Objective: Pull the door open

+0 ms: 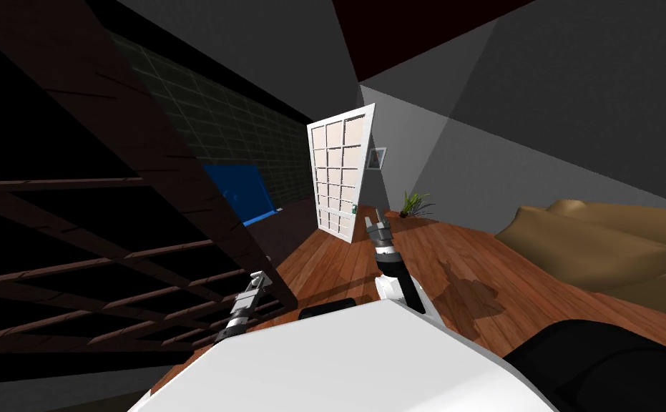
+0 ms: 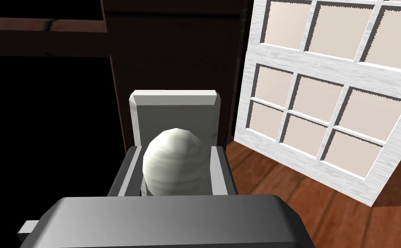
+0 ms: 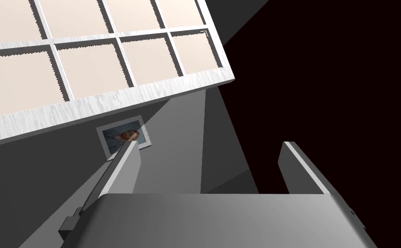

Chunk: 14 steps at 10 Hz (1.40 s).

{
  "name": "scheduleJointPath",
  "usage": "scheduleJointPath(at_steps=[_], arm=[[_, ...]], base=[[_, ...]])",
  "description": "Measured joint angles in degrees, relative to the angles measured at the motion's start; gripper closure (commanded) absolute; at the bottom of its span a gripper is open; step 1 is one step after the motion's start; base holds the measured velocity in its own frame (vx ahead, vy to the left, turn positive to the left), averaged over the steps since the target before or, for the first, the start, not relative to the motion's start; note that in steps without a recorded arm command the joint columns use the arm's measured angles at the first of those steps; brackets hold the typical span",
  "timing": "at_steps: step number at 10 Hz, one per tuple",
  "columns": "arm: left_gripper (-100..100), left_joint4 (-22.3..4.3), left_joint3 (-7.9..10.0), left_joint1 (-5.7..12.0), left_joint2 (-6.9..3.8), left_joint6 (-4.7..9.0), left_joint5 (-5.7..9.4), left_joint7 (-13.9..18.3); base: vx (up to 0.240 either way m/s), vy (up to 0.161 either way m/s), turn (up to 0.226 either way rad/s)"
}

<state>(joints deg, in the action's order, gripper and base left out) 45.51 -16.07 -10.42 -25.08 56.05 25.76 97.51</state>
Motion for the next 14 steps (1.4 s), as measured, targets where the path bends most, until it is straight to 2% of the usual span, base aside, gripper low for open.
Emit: scheduleJointPath(at_steps=[1, 4, 6, 8, 10, 12, 14], arm=[[100, -0.1, -0.23, -0.2, 0.06, -0.01, -0.1, 0.1], [100, 0.1, -1.13, -1.15, -1.09, 1.49, -0.78, 1.3], [100, -1.3, -2.01, -1.26, -1.88, 3.45, -1.44, 2.7], [100, -0.8, -2.88, -2.42, -2.77, 4.56, -2.05, 3.6], [100, -1.6, -3.7, -2.66, -3.38, 6.07, -2.65, 4.7], [100, -1.9, -4.03, -2.94, -3.49, 6.36, -2.81, 4.9], [100, -2.3, -4.39, -3.09, -4.02, 7.52, -3.06, 5.5]], base=[[-0.146, 0.017, -0.137], [-0.199, 0.036, -0.106], [-0.198, 0.05, -0.128], [-0.2, 0.057, -0.093], [-0.148, 0.028, -0.06], [-0.169, 0.057, -0.115], [-0.203, 0.054, -0.17]])
